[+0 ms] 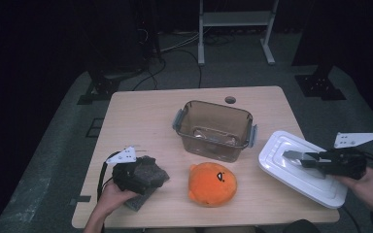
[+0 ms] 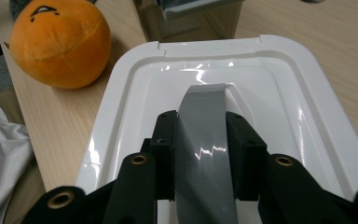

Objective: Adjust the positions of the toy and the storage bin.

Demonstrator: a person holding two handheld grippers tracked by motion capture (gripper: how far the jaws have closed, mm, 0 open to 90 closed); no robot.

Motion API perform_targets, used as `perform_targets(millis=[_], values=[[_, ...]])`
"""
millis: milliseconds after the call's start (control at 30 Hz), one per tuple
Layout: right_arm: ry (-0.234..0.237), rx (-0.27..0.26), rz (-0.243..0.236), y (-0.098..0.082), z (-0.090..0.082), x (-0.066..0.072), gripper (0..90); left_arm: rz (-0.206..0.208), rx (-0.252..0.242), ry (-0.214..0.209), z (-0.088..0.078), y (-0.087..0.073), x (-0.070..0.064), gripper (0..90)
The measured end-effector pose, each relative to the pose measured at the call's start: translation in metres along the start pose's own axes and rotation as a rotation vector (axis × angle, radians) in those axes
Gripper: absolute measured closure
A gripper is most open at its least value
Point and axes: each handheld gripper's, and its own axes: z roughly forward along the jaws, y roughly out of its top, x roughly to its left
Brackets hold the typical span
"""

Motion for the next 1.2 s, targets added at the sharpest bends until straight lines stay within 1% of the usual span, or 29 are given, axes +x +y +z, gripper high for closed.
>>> perform_targets(millis=[200, 333, 533, 600, 767, 1067, 1200], values=[[0.025, 0.026, 0.007, -0.007, 0.022, 0.000, 66.1, 0.005, -0.007, -0.004, -0.002, 0.000, -0.001, 7.4], [0.047, 0.021, 0.026, -0.014, 0.035, -0.001, 66.1, 0.003, -0.011, -0.003, -0.002, 0.000, 0.000, 7.4], [0.069, 0.034, 0.035, -0.021, 0.053, -0.001, 66.1, 0.009, -0.011, -0.004, -0.002, 0.000, -0.001, 7.4], [0.066, 0.036, 0.034, -0.021, 0.056, 0.000, 66.1, 0.010, -0.014, -0.004, -0.003, 0.000, -0.001, 7.4], [0.076, 0.044, 0.043, -0.023, 0.064, -0.001, 66.1, 0.011, -0.020, -0.001, -0.004, 0.001, -0.002, 7.4], [0.088, 0.058, 0.064, -0.033, 0.077, -0.002, 66.1, 0.014, -0.023, 0.003, -0.005, 0.001, -0.002, 7.4], [0.085, 0.070, 0.061, -0.033, 0.080, -0.001, 65.9, 0.013, -0.021, 0.004, -0.005, 0.002, -0.001, 7.3]])
